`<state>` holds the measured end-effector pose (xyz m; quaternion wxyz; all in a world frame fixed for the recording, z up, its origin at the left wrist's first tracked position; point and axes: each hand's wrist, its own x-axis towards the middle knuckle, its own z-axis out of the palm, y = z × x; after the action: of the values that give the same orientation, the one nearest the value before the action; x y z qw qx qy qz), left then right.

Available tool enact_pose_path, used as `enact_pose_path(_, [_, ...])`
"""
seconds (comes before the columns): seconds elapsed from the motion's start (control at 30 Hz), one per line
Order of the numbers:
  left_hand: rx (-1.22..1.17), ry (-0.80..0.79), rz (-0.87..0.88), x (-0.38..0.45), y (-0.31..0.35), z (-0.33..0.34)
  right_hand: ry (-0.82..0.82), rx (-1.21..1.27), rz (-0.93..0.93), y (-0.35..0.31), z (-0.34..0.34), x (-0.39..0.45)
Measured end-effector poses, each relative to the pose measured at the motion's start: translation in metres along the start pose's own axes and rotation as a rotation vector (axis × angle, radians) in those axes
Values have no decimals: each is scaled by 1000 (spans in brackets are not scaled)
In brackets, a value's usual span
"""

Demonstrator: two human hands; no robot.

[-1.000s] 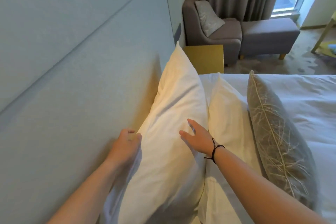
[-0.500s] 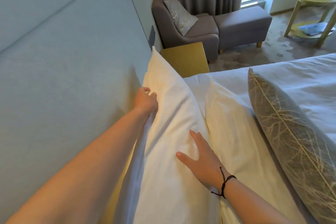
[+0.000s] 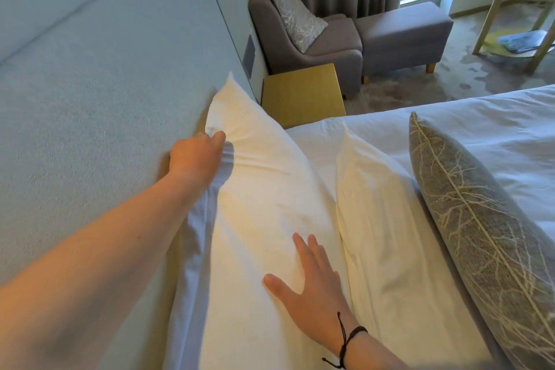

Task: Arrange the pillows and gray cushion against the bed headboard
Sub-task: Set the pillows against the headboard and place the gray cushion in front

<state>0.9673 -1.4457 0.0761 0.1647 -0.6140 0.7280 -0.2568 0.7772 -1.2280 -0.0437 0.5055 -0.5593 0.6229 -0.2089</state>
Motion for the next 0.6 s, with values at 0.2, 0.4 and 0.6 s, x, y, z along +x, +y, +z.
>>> enact_pose_path(0.2, [-149,-96,-78,-38,0,-14,-58,-73,-1,-3,11,-28])
enact_pose_path(0.4, [-748,-415,-324,-138,18,-11,-100,-196,-68,-8,29,-54])
enact_pose_path(0.6, [-1044,-381,-645,-283,35,-21,-96,-224,-142,-5,32,-71])
